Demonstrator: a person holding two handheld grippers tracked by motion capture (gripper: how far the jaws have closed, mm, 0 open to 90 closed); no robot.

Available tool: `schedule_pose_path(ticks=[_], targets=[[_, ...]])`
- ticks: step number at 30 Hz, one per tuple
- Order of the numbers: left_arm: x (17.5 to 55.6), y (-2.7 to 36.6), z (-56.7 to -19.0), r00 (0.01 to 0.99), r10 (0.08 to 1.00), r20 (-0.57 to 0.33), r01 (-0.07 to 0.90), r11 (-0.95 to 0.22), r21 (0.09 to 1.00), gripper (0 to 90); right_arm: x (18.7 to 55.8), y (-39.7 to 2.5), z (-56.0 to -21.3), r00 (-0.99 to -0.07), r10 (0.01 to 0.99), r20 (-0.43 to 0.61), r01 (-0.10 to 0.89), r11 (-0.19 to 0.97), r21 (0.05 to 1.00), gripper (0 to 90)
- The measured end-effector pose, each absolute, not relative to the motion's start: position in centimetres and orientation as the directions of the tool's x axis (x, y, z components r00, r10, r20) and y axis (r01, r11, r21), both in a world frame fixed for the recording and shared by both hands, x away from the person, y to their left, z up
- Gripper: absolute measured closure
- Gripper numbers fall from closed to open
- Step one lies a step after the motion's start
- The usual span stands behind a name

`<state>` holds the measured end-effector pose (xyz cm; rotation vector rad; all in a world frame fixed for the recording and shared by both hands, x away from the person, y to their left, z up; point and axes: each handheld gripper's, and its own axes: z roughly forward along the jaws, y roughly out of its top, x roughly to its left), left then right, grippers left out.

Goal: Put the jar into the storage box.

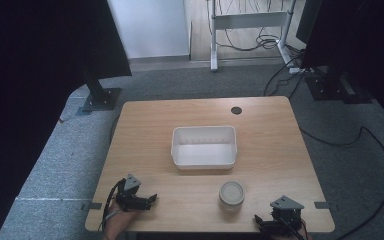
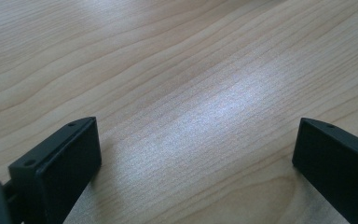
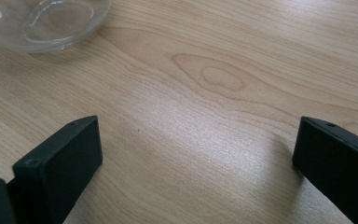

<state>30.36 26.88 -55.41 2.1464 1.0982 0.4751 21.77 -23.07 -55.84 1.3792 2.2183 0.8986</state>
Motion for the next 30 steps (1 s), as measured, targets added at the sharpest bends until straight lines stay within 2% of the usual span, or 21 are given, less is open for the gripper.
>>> schedule_pose_path(ticks=[30], targets=[[30.28, 26.77, -55.41, 0.566, 0.824, 0.016, 0.577, -0.411, 0.706, 0.7, 21.75, -23.09, -55.77, -0.452, 0.892, 0.015, 0.655, 0.321, 0.684, 0.8]])
